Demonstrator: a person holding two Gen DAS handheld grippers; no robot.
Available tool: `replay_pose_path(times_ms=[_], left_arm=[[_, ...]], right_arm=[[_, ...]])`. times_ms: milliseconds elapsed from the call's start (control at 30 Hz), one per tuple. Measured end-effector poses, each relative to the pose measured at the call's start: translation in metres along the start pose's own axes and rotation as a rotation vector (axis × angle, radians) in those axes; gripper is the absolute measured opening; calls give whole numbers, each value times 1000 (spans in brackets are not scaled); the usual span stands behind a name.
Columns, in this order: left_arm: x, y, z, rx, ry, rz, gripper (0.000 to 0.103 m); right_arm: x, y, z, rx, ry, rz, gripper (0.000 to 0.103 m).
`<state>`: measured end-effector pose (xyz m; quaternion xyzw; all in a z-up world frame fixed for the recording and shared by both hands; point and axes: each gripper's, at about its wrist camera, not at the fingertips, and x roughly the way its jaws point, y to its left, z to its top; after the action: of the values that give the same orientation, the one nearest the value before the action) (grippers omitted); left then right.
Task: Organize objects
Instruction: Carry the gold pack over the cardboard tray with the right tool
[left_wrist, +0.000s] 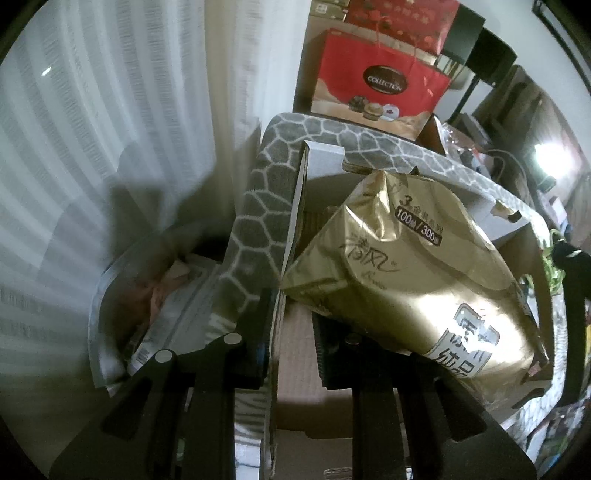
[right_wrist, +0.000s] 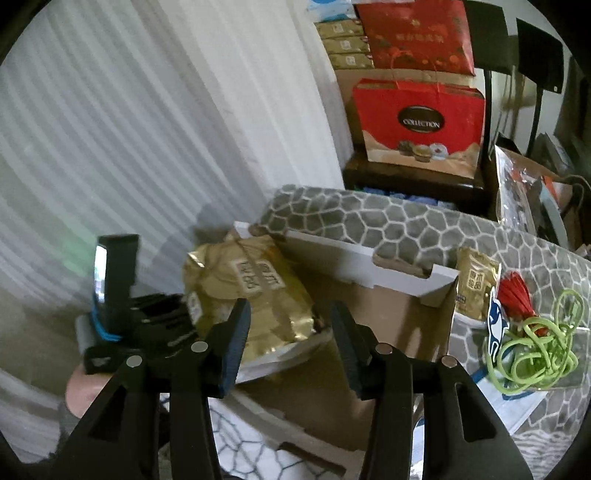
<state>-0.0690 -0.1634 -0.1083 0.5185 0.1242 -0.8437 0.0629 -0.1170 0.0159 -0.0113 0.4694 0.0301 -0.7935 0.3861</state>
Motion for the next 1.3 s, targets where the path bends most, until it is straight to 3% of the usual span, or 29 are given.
replay_pose_path(times_ms=[267, 367, 500, 533, 600, 667, 867, 967, 1033, 1167, 1300], left_arm=[[0, 1, -2, 4, -1, 4, 17], [0, 0, -3, 10, 0, 8, 17], [0, 0, -4, 9, -1, 7, 17], [0, 0, -4, 9, -1, 7, 17], [-1, 0, -4, 6, -1, 3, 17], [-1, -1, -3, 4, 0, 2, 17], [-1, -1, -2, 1, -1, -2, 19], [-1, -1, -1, 0, 0, -3, 19], [-1, -1, -1, 1, 0, -2, 19], [-2, -1, -1, 0, 2, -2, 19], [-5, 0, 0, -18, -7, -20, 21]], right_arm=[[47, -17, 6, 24, 103, 36, 49], [64, -18, 7, 0, 152, 54, 61], [84, -20, 5, -33, 207, 14, 61], [88, -22, 3, -26, 218, 21, 59], [91, -25, -1, -1, 234, 46, 34], [87, -28, -4, 22, 238, 56, 32], [58, -35, -12, 64, 210, -74, 22], [35, -30, -18, 25, 169, -172, 21], [25, -28, -21, -3, 160, -218, 25], [11, -23, -28, -50, 172, -216, 39], [15, -25, -27, -84, 196, -236, 39]])
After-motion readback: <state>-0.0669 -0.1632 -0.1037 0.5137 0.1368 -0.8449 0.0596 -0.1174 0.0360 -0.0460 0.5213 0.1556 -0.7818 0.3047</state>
